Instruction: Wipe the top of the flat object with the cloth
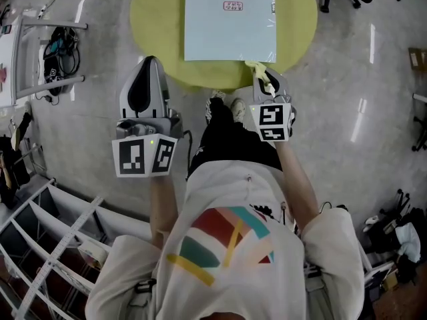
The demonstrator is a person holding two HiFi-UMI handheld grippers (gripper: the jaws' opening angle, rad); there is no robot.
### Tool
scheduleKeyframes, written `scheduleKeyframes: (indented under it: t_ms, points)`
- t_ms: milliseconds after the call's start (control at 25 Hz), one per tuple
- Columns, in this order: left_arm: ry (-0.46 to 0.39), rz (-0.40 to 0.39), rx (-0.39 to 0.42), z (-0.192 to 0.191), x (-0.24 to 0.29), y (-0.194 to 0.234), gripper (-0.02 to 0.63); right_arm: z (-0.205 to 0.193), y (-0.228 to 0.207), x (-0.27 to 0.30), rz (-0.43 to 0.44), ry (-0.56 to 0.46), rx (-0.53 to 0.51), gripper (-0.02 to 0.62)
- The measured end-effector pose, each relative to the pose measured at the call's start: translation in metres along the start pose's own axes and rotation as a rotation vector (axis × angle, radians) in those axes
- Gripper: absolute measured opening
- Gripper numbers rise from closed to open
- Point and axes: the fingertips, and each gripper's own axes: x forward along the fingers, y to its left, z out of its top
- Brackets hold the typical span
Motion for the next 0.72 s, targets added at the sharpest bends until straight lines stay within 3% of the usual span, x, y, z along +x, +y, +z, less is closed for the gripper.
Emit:
scheduleKeyframes:
  t_ms: [360,720]
  points:
    - [-0.012,-0.045,-0.003,0.004,0.018,-0.013,0.014,-0.018,-0.041,-0.016,-0.107,0.028,0.037,0.026]
    - [-0.015,-0.083,-0.002,0.004,0.032,-0.025,0.014,-0.026,-0.060,-0.021,-0.148,0.044,0.062,0.026]
